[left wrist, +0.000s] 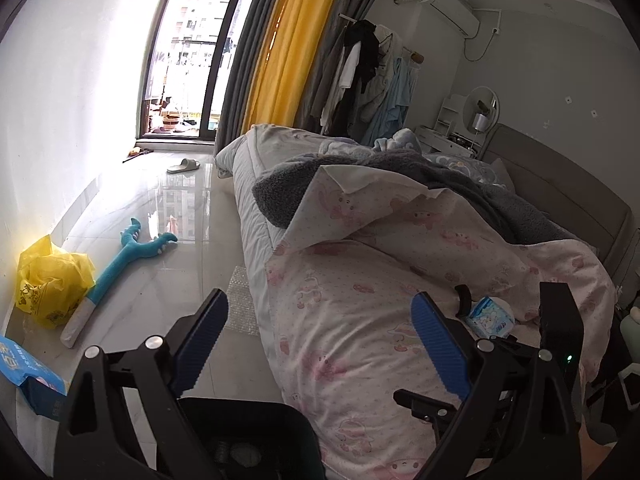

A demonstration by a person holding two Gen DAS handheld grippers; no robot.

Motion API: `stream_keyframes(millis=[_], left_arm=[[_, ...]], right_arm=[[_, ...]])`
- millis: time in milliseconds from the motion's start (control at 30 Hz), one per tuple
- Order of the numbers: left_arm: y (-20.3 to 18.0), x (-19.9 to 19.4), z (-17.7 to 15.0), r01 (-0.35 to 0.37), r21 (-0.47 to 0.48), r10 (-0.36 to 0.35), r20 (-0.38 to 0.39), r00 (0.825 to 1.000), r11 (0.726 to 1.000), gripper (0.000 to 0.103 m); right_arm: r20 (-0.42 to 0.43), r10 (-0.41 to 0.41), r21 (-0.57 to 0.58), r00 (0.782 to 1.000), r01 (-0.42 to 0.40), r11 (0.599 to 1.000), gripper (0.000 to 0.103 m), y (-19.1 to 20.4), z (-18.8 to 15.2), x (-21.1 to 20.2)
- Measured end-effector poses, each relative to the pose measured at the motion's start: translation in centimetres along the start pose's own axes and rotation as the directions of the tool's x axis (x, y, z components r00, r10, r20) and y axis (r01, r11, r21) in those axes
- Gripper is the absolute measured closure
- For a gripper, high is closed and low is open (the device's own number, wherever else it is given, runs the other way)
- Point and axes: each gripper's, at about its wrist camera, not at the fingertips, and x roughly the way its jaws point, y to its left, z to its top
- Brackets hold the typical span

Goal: Collect trash
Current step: 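Return both tools to the bed toward the blue tissue pack and black clip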

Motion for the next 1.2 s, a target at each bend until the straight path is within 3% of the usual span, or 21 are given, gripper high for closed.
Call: stream_keyframes(millis=[300, 600, 767, 1000, 1200], left_arm=[[-4.3, 1.8, -0.1, 0.062, 0.142, -0.058, -0.032, 0.998, 0.988, 0.009], [-6.8, 3.8, -0.1, 0.131, 0.199, -0.118, -0.073, 0.990, 0.971, 0.009], [-7.8, 5.3, 0.0, 0.204, 0.175, -0.187, -0.109, 0.976, 0.963, 0.009], [-9.2, 7.9, 0.4, 0.254, 0.148, -0.234, -0.141, 0.962, 0.956, 0.010], [-10.3, 10.2, 0.4, 0.290, 0.109, -0.269, -0.177, 0.947, 0.951, 0.011]], right_arm=[[0.071, -0.074, 0.052, 0.995, 0.071, 0.996, 0.027, -5.4, -1.6, -4.4], [0.094, -0.115, 0.124, 0.989, 0.103, 0.987, 0.025, -10.4, -3.9, -8.0], [0.095, -0.110, 0.185, 0.989, 0.091, 0.979, 0.024, -12.8, -5.0, -8.8], [0.067, -0.111, 0.212, 0.992, 0.094, 0.973, 0.024, -14.6, -6.5, -8.6], [0.064, -0.052, 0.293, 0.997, 0.031, 0.956, 0.024, -16.9, -7.7, -7.7]])
